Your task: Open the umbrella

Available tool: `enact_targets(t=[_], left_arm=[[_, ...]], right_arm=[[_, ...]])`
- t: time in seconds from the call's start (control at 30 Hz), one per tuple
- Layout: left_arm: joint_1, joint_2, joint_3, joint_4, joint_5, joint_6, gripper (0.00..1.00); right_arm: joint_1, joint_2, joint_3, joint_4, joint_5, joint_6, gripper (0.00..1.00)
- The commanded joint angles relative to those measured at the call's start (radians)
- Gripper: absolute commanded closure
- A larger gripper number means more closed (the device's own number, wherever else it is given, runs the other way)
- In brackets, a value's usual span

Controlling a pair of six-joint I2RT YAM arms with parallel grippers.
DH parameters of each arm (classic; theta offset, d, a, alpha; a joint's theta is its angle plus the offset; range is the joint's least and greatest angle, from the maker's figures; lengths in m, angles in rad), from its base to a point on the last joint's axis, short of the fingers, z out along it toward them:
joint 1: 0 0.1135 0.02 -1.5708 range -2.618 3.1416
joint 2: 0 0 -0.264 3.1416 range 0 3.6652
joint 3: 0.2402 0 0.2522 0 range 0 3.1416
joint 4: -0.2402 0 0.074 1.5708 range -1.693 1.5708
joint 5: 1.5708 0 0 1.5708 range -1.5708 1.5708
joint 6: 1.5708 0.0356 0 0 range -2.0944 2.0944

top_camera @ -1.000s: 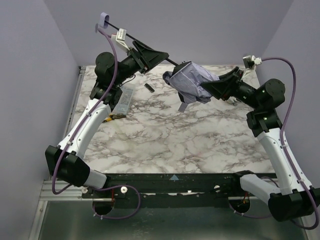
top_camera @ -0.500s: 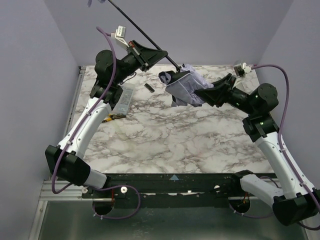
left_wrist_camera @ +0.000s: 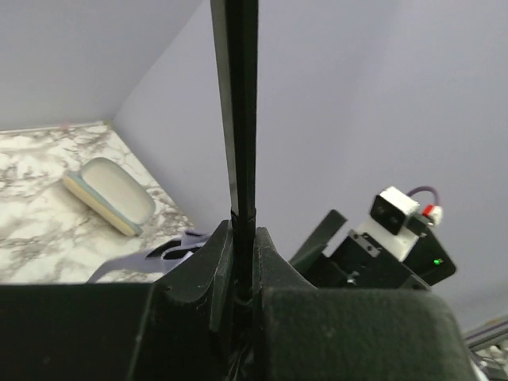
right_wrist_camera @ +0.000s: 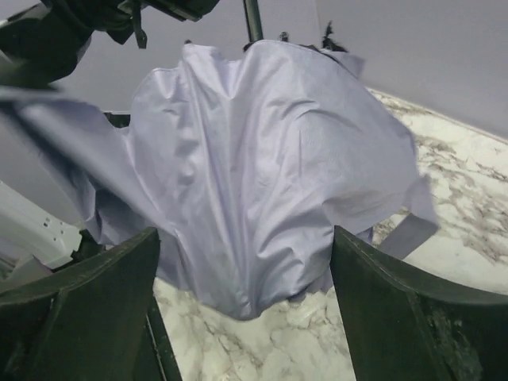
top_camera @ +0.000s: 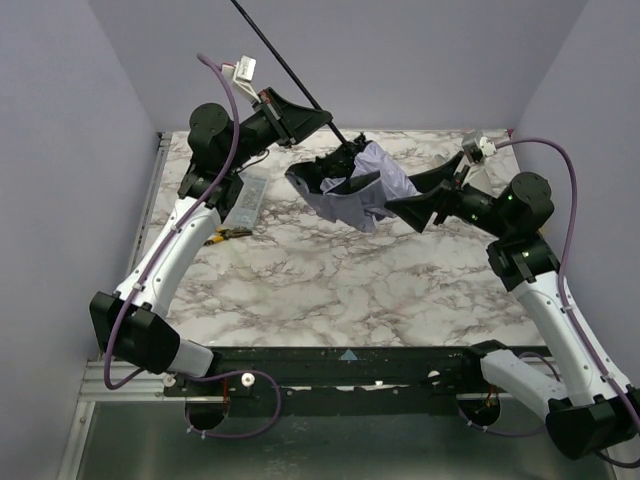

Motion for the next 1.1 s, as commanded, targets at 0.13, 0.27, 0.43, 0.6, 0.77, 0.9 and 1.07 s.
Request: enact_targets(t=[0.13,0.27,0.43,0.6,0.77,0.9,1.07], left_arm=[[0.023,-0.058,-0.056,0.016,0.048,0.212,1.00],[0.022,-0.070,-0.084,-0.017,0.053,0.250,1.00],[0.022,-0.083,-0.105,-0.051,0.055,0.329,1.00],[0.008,-0.089,-0.088,-0.145,0.080,0.486,1.00],[-0.047,-0.078,-0.032,-0.313,0.119,0.766,1.00],[-0.100,-0.032,0.078,-0.508,0.123,1.006,1.00],[-0.134,-0.022,0.103,-0.589,0.157,1.147,1.00]], right_arm=[[0.004,-0.039,0.057,-0.198,-0.008,-0.120,0.03],[0.004,-0.024,0.090,-0.239,0.008,-0.144,0.02],[0.003,-0.002,0.133,-0.259,0.044,-0.130,0.02],[0.003,0.045,0.191,-0.258,0.059,-0.084,0.01],[0.003,0.070,0.236,-0.256,0.060,-0.074,0.02],[0.002,0.074,0.230,-0.267,0.006,-0.110,0.04],[0.003,0.090,0.228,-0.230,-0.036,-0.117,0.08]])
